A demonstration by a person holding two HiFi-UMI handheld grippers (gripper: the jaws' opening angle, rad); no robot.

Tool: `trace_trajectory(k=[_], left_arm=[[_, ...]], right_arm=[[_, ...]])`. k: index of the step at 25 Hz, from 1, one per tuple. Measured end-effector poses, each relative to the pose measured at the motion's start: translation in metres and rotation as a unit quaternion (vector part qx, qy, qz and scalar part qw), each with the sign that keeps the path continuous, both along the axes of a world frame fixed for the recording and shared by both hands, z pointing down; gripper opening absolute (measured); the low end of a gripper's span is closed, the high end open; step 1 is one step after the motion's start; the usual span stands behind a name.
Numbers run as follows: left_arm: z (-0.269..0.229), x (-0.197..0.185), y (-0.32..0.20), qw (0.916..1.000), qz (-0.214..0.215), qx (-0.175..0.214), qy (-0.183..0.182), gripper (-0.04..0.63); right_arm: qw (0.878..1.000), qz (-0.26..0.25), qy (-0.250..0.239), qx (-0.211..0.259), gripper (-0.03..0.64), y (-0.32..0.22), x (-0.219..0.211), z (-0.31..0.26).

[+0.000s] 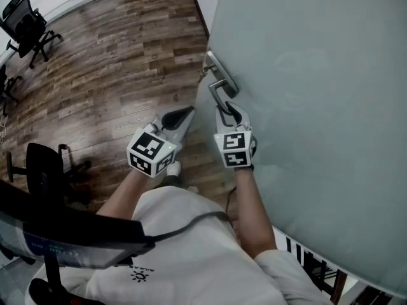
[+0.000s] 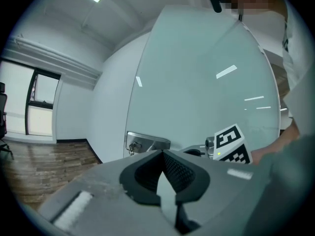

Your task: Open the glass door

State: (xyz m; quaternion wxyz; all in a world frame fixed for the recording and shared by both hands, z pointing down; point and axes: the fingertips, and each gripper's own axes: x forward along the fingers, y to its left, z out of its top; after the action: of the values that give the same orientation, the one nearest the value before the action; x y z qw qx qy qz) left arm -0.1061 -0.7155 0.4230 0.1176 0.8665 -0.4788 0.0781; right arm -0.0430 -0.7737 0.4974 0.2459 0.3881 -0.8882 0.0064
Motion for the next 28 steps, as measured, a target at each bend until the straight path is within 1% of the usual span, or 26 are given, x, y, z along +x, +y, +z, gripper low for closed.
trace_trajectory(k=[4,12,17,21,23,28], left_arm=[[-0.001,-0.025,-0.005,0.9993,0.034,0.010,0.010,0.005],[0.016,-0.078,-0.004,0.9957,0.089,0.009,0.025,0.005],[0.019,-0.092,-0.003,0.9929,0.112,0.012,0.037,0.005],[0.015,-0.092,0.001,0.9901,0.132,0.021,0.043,0.005],[0.012,-0.085,-0.001,0.9889,0.141,0.024,0.042,0.005],[0.003,-0.034,-0.039,0.9889,0.144,0.018,0.032,0.005]], right_arm=[[1.000,0.024,0.007,0.010,0.109,-0.001,0.000,0.000],[0.997,0.065,0.021,0.025,0.110,-0.004,-0.003,0.004],[0.995,0.087,0.028,0.029,0.110,-0.003,-0.004,0.005],[0.994,0.101,0.032,0.031,0.110,-0.002,-0.004,0.007],[0.993,0.106,0.034,0.033,0.110,-0.006,-0.001,0.006],[0.993,0.111,0.023,0.024,0.109,-0.050,0.042,0.003]])
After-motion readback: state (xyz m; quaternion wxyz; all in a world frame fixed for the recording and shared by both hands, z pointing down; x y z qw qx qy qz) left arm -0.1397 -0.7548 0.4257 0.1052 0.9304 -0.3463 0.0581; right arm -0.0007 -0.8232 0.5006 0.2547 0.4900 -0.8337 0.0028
